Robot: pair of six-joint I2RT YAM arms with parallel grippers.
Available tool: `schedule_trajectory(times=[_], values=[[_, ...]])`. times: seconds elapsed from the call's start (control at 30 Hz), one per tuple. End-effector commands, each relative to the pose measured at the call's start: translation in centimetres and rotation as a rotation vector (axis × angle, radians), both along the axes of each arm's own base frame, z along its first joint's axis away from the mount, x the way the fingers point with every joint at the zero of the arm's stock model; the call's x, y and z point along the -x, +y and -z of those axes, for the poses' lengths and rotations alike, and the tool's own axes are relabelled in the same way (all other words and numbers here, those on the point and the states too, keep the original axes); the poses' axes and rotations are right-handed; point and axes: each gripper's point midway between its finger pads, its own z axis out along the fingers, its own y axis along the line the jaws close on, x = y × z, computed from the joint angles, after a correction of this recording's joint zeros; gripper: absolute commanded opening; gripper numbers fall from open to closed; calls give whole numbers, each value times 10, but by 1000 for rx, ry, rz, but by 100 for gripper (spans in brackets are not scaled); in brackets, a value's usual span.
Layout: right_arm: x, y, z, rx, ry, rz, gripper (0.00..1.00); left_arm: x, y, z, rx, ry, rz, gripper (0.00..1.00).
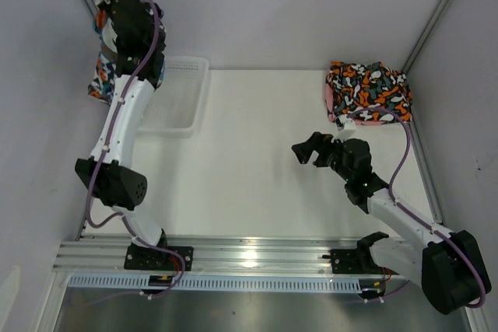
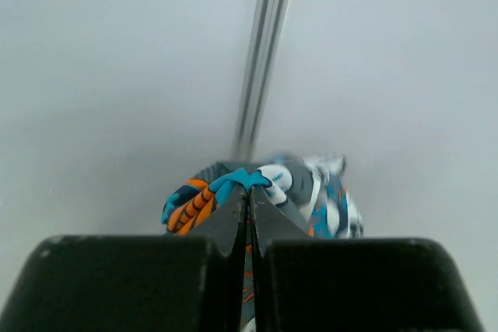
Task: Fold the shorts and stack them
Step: Grab the shorts from the pile
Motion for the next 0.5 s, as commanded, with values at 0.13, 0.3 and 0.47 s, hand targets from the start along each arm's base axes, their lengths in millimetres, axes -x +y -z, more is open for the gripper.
schedule_trajectory(times=[0.13,0.3,0.47], values=[[-4,1,-13,9,-63,-1,99,133,-55,-187,-19,-506,293,0],[-21,24,-4,7,13,-41,99,180,-108,-219,8,-608,540,0],[-39,80,27,76,152,-76,99,220,-125,-233,44,-666,705,0]])
